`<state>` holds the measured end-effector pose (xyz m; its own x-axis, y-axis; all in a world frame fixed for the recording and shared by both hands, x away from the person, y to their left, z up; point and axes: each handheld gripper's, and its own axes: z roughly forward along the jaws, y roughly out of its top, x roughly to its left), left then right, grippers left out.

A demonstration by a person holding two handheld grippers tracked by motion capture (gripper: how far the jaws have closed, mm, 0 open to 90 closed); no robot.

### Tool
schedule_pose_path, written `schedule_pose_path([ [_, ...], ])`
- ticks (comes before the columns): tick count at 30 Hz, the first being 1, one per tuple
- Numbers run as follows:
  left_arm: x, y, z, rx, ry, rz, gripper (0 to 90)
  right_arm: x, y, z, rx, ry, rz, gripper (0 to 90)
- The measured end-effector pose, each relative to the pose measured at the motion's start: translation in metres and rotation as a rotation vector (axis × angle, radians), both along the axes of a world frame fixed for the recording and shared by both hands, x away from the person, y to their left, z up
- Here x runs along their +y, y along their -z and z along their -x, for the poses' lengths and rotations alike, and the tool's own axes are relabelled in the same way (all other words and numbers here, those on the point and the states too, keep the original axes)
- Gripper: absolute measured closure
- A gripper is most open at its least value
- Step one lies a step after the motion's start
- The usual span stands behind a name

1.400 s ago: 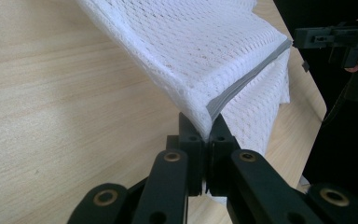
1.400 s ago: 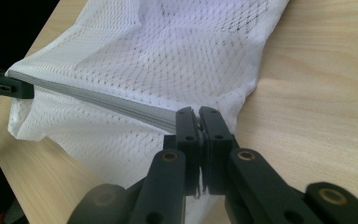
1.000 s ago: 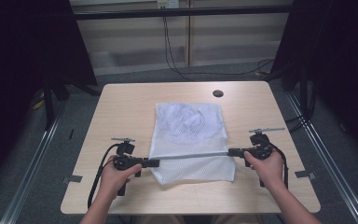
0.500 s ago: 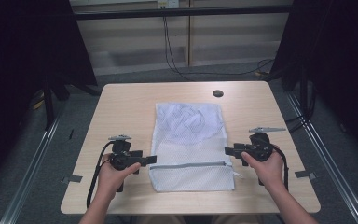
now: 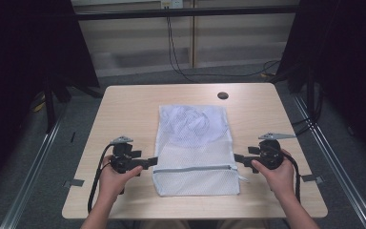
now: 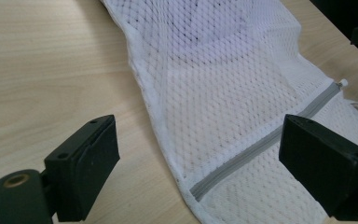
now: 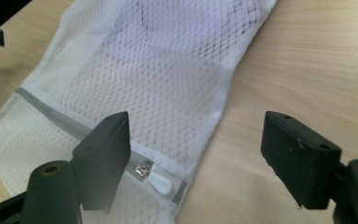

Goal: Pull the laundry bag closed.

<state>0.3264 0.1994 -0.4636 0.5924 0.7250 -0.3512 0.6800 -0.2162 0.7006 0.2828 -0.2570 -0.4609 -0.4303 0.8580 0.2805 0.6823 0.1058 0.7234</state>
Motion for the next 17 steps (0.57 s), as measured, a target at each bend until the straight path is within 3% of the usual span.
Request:
schedule_pose_path([
  [10,0.003,0.000,0.001,-0.108,-0.016,-0.097,11.2,-0.007,-0.002,0.006,-0.046,-0.003,0.012,19.6],
  [17,0.007,0.002,-0.001,-0.115,-0.023,-0.112,10.6,-0.013,0.000,0.007,-0.049,-0.004,0.025,17.3],
])
